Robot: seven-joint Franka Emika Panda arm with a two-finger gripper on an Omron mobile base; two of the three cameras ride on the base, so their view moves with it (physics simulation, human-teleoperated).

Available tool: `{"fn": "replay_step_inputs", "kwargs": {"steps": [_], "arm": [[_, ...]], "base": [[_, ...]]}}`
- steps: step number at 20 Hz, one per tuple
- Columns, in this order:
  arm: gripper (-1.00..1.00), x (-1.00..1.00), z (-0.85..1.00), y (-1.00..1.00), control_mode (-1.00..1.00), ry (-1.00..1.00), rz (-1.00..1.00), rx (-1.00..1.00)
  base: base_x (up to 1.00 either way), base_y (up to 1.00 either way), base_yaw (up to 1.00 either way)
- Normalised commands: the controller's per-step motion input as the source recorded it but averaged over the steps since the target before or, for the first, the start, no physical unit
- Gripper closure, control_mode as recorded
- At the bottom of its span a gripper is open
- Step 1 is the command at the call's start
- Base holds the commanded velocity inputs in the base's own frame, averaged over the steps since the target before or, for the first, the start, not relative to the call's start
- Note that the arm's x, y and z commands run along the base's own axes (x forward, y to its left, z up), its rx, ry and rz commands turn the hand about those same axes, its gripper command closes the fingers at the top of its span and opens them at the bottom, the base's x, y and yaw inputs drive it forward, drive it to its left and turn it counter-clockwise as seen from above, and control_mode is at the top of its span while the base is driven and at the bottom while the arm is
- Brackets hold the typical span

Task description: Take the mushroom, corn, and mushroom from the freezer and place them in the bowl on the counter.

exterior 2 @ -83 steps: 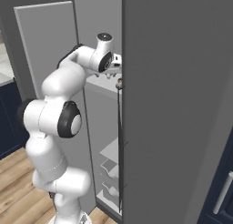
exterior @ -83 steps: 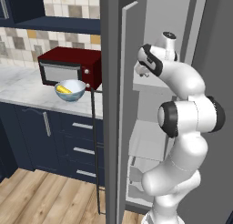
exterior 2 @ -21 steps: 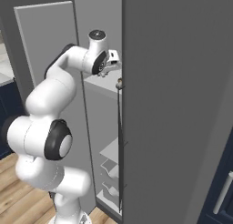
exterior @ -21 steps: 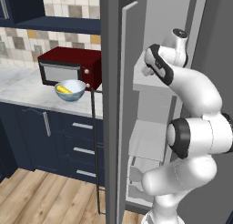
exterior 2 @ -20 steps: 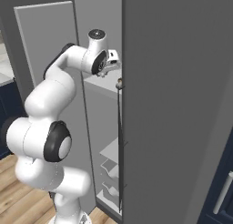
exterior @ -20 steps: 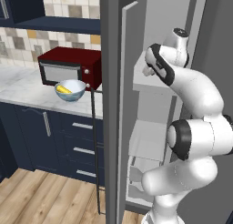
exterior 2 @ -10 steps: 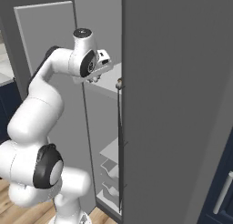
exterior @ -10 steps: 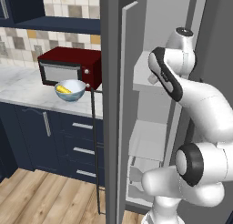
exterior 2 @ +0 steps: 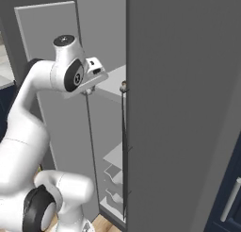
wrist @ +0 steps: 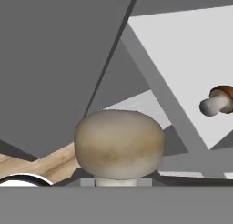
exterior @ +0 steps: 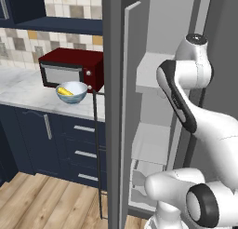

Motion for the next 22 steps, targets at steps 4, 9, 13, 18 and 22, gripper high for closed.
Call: {"fn": "replay_step_inputs", "kwargs": {"steps": [4,9,13,18,22], "arm": [[1.0,-0.85,0.06,0.08,-1.0,0.03,-0.24,0.01],[1.0,-0.98,0.01,0.0,-1.0,0.0,-0.33,0.16],[1.0,-0.64,-0.08,0.0,-1.0,0.06,-0.45,0.31],[1.0,-0.18,-0.48,-0.04,-1.0,0.17,-0.45,0.24],[1.0,-0.24,-0.6,0.04,-1.0,0.1,-0.31,0.05]], "base": [[0.0,0.0,0.0],[0.0,0.0,0.0],[0.0,0.0,0.0],[0.0,0.0,0.0],[0.0,0.0,0.0]]}}
